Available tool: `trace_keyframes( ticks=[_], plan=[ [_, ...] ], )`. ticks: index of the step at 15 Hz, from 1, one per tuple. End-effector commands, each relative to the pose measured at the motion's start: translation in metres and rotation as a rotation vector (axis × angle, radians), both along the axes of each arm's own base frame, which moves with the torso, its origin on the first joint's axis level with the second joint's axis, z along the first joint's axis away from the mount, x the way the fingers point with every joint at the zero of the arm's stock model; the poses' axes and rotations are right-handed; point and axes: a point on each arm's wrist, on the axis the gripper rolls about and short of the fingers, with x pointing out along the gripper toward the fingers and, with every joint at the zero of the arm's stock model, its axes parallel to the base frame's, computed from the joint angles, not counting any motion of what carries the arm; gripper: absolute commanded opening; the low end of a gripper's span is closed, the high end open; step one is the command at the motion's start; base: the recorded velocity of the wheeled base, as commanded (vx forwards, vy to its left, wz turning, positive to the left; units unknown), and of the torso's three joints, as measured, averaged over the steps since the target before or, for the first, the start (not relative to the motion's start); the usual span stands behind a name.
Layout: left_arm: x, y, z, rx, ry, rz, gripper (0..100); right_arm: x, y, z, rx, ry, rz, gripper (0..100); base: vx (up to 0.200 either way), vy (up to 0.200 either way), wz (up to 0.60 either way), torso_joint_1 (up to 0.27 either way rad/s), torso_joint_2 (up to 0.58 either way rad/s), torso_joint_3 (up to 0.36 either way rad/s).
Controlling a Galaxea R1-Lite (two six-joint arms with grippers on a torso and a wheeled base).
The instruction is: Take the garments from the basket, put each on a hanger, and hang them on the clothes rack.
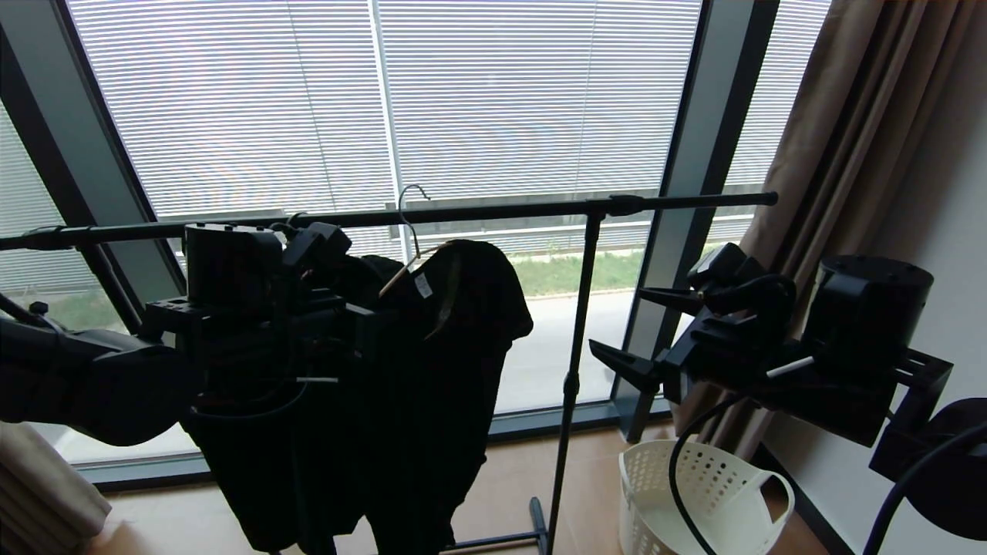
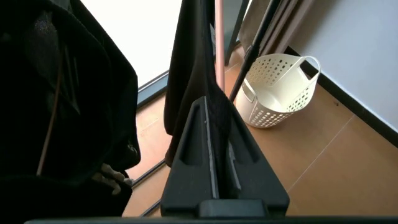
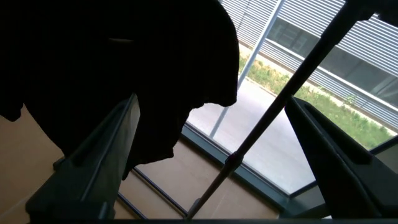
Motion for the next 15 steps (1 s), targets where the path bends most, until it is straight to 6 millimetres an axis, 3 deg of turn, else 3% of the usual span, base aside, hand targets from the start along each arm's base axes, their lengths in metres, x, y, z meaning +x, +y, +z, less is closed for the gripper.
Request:
trace_keyframes(
  ticks=[1, 7, 15],
  plan=[
    [0.013, -0.004, -0.008, -0.013, 0.020, 0.010, 0, 0.001, 0.001, -0.002, -0.002, 0.004, 0.001, 100, 0.000, 0.000, 0.00, 0.000, 0.00, 0.000],
    [0.036, -0.010, -0.011, -0.019, 0.005, 0.058, 0, 0.001, 0.000, -0.004, -0.006, 0.012, -0.001, 100, 0.000, 0.000, 0.00, 0.000, 0.00, 0.000],
    [0.051, -0.014, -0.026, -0.018, -0.002, 0.068, 0, 0.002, 0.001, -0.006, -0.011, 0.018, -0.001, 100, 0.000, 0.000, 0.00, 0.000, 0.00, 0.000]
  ],
)
